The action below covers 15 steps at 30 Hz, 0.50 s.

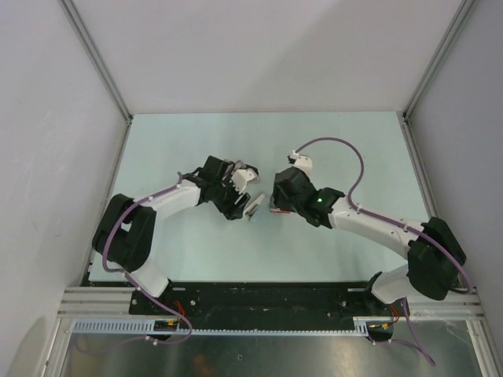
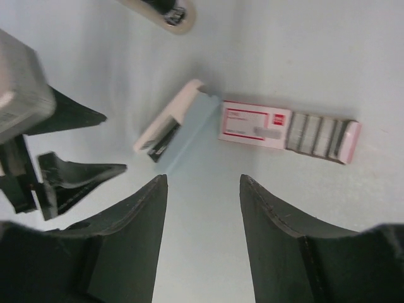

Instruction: Unload the staples from the stapler

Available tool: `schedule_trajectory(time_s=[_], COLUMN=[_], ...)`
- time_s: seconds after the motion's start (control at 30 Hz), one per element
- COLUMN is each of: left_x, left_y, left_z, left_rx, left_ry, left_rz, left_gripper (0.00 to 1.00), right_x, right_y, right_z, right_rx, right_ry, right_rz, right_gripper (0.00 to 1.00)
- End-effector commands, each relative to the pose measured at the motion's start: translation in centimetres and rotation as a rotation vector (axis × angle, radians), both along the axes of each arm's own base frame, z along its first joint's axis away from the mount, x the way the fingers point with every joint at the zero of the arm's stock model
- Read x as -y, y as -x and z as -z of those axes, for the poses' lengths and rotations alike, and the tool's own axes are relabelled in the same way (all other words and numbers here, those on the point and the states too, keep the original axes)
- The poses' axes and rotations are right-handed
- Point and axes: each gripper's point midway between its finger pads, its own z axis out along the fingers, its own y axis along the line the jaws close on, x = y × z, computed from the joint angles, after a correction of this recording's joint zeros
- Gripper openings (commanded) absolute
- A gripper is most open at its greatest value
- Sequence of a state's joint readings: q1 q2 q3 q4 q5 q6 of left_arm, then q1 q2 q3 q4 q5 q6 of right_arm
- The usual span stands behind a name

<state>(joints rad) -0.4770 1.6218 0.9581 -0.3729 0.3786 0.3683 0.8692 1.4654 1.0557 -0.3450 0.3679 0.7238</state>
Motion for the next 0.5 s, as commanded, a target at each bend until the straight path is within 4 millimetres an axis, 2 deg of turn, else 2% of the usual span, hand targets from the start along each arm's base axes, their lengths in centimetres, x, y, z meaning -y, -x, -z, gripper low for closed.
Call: schedule_trajectory(time_s=[0.0, 0.23, 0.47], left_x=[2.2, 3.5, 3.3], left_y=[-2.5, -2.7, -2.7], left_z=[-1.8, -1.2, -0.4], left_rx=[0.097, 0.112, 0.128], left_ry=[0.028, 0.023, -0.004], left_rz=[0.051, 0.137, 0.188], left_gripper=[0.67, 0.66, 0.55], right_x=[2.2, 3.0, 3.3], right_y=[0.3, 0.5, 0.3], right_z=[0.3, 1.1, 1.1], right_rx=[-0.006, -0.024, -0.023], right_ry=[-0.054, -0.092, -0.106], right_rz=[0.050, 0.056, 0.060], right_gripper=[0.54, 0.53, 0.53])
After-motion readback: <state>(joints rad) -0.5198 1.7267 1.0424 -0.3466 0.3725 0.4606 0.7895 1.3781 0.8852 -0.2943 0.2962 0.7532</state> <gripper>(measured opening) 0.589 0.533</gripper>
